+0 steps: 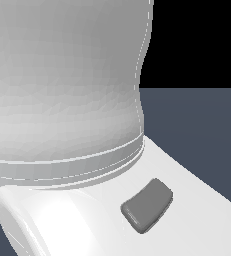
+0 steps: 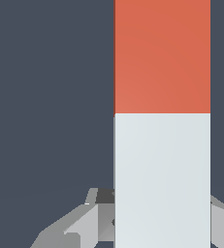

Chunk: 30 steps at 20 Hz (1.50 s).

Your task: Insert the peg into the horizontal hole in a box.

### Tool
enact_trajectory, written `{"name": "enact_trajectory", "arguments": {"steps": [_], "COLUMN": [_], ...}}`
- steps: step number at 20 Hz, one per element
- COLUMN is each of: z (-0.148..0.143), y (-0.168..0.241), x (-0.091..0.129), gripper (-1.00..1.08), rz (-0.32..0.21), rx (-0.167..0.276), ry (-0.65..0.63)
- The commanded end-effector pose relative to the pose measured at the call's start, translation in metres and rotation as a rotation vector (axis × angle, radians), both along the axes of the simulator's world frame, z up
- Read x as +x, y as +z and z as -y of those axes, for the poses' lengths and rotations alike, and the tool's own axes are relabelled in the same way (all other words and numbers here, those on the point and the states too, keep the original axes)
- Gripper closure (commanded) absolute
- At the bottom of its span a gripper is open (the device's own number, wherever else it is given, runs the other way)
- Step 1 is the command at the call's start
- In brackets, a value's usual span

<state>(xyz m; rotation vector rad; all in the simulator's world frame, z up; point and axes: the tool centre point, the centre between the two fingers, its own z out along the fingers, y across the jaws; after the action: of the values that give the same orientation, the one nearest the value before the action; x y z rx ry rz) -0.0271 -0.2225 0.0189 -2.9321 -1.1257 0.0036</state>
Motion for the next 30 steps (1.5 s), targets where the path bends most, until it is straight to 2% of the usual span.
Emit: {"name": "enact_trajectory", "arguments": {"steps": [1,9,18,24,30], "z": [-0.008,-0.061,-0.138,-0.162,-0.167], "y": [0.003,0.021,0.048,0.057,0.059], "x": [0.001,-0.002,-0.026,-0.039,-0.042], "gripper": [1.08,1.08,1.08,1.08,1.08], "rz": [0.002,0.003,0.003,0.002,0.002], "rx": [0.0,0.0,-0.001,0.0,0.0], "ry": [0.024,0.203,0.468,0.556,0.575]}}
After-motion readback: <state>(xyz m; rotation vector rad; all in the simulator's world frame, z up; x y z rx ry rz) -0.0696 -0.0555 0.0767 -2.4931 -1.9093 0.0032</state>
